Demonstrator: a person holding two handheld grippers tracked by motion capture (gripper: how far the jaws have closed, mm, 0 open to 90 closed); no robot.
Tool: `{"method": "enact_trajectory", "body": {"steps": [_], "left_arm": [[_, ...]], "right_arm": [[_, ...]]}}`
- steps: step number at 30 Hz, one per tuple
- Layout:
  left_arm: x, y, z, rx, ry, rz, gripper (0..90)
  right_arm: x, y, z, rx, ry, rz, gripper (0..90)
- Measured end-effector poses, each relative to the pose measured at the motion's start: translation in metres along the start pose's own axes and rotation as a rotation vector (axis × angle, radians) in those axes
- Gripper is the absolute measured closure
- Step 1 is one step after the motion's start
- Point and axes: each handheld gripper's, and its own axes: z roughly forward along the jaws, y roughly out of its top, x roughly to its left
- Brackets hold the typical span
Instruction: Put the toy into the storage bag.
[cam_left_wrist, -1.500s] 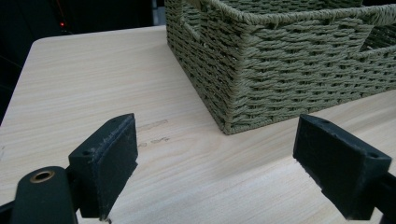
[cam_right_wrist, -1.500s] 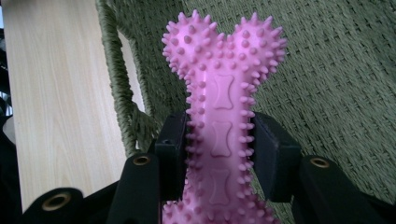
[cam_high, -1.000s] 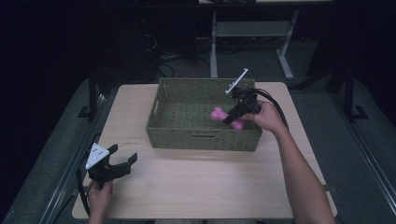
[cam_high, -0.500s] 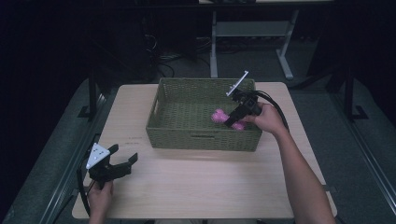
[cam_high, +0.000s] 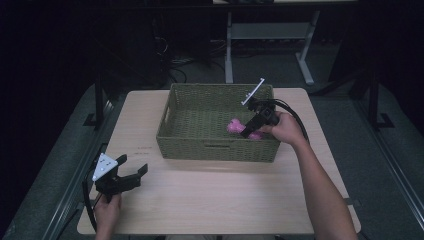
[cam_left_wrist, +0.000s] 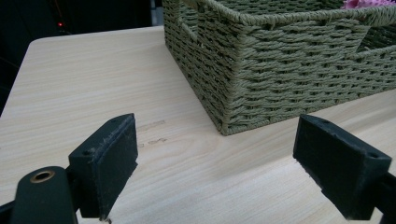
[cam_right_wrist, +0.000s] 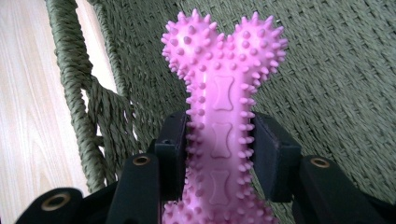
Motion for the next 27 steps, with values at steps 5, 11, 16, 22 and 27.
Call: {"method": "enact_trajectory", "body": {"steps": [5,11,16,22,27], "left_arm": [[0.000,0.000,0.000,-0.001,0.002,-0.002,13.3],[0.000,0.000,0.000,-0.002,0.002,-0.002,13.3],[0.000,0.000,0.000,-0.001,0.001,0.001,13.3],[0.000,0.001,0.000,-0.002,0.002,0.003,13.3],[-0.001,0.001,0.001,0.004,-0.002,0.006,13.3]], "right_arm": [[0.000,0.001,0.003,0.004,-0.007,0.004,56.1],[0.000,0.002,-0.002,-0.028,-0.011,0.021,51.0],[0.000,0.001,-0.002,-0.025,-0.025,0.032,46.5],[0.003,0.001,-0.004,-0.029,-0.035,0.024,44.3],[0.007,0.001,-0.010,-0.047,-0.048,0.018,43.2]]}}
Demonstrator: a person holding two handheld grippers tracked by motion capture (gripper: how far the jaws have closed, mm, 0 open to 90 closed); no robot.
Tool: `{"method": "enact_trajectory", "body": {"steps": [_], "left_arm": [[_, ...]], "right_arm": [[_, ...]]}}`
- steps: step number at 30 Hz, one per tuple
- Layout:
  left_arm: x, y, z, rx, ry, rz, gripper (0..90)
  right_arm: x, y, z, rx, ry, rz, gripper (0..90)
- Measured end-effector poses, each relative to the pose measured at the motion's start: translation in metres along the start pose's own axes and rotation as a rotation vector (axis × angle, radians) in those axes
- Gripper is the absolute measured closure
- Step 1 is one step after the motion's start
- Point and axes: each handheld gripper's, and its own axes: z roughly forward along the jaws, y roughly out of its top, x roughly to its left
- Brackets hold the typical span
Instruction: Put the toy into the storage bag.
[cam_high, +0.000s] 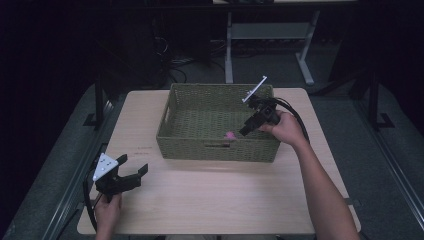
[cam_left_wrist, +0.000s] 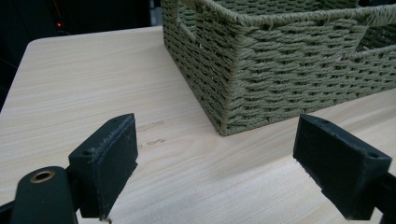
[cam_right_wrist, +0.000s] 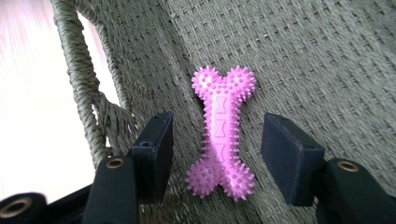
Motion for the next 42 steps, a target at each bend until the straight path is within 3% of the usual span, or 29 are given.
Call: {"method": "enact_trajectory", "body": {"steps": [13,42], "left_arm": [[-0.002,0.000,0.000,-0.006,-0.004,0.001,13.3],[-0.002,0.001,-0.001,-0.006,-0.004,0.003,13.3]], "right_arm": [[0.009,-0.003,-0.016,-0.020,-0.038,0.001,37.6],[0.037,-0.007,-0.040,-0.088,-0.054,-0.026,34.1]]}}
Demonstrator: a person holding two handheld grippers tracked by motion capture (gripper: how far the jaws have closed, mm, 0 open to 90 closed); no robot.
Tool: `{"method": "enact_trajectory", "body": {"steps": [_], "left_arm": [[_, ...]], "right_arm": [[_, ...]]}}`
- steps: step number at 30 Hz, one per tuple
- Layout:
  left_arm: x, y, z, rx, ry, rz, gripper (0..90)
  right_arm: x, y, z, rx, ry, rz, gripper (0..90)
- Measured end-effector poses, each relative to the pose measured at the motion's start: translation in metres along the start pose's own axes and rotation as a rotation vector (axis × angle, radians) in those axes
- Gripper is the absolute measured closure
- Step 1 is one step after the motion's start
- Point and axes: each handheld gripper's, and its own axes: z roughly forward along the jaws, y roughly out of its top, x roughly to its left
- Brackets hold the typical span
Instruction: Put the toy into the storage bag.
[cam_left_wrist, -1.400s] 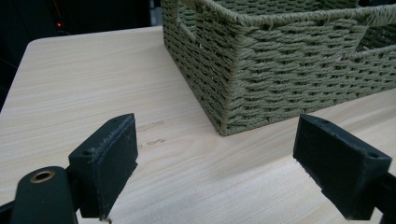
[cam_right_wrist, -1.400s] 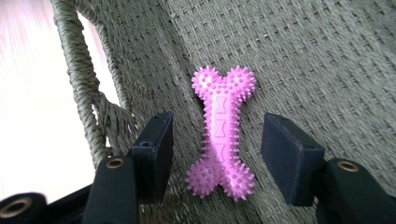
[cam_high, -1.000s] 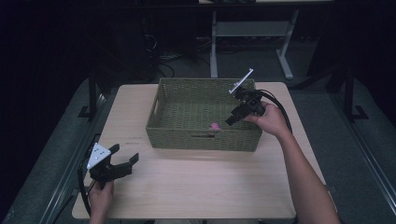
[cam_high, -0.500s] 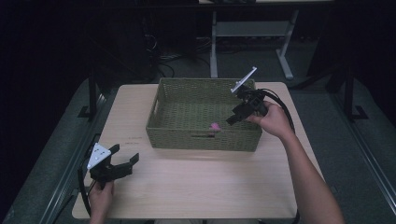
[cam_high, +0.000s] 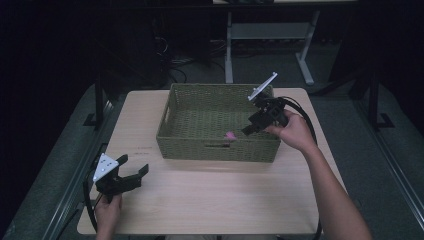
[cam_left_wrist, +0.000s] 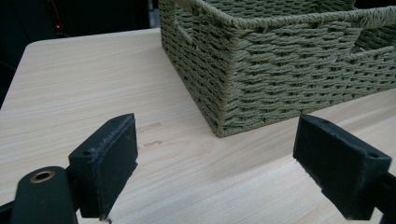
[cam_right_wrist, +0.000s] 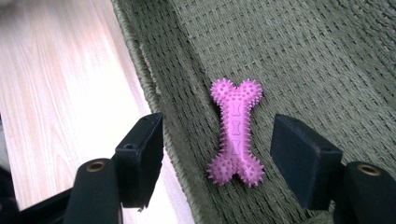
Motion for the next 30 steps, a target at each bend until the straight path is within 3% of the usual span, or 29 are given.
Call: {"method": "enact_trajectory", "body": {"steps": [30], "left_arm": [[-0.002,0.000,0.001,0.003,-0.003,0.003,13.3]], "right_arm": [[0.035,-0.028,-0.016,-0.031,-0.018,-0.032,31.0]]}}
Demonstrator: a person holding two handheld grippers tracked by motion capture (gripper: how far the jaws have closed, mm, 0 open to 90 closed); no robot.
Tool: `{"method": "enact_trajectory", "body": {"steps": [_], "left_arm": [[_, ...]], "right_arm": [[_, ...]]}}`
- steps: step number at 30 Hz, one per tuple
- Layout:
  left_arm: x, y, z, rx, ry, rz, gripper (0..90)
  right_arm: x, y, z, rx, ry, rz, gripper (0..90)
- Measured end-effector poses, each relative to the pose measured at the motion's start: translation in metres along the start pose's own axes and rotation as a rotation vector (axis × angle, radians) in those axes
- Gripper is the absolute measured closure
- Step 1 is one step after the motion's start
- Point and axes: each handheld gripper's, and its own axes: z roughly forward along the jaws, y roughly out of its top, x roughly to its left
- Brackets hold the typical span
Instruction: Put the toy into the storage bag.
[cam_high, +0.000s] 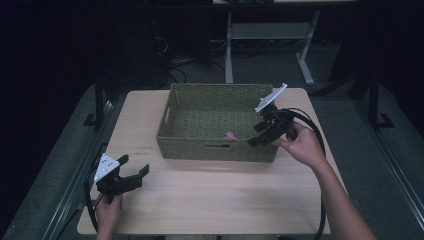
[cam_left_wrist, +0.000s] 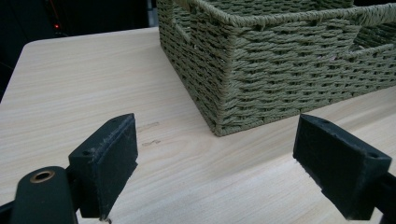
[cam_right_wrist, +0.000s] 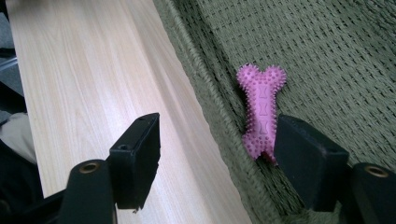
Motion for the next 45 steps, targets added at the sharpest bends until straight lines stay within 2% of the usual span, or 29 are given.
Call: {"method": "enact_trajectory", "body": {"steps": [7,20,45], "left_arm": [[0.000,0.000,0.000,0.000,0.000,-0.002,13.3],[0.000,0.000,-0.001,0.000,-0.002,-0.003,13.3],[-0.001,0.000,0.000,-0.001,0.000,0.003,13.3]], "right_arm": [[0.008,-0.008,0.000,-0.020,0.000,-0.013,31.0],[0.025,-0.021,0.008,-0.012,0.007,-0.034,29.9],[0.034,-0.058,0.026,-0.003,0.025,0.014,28.4]]}}
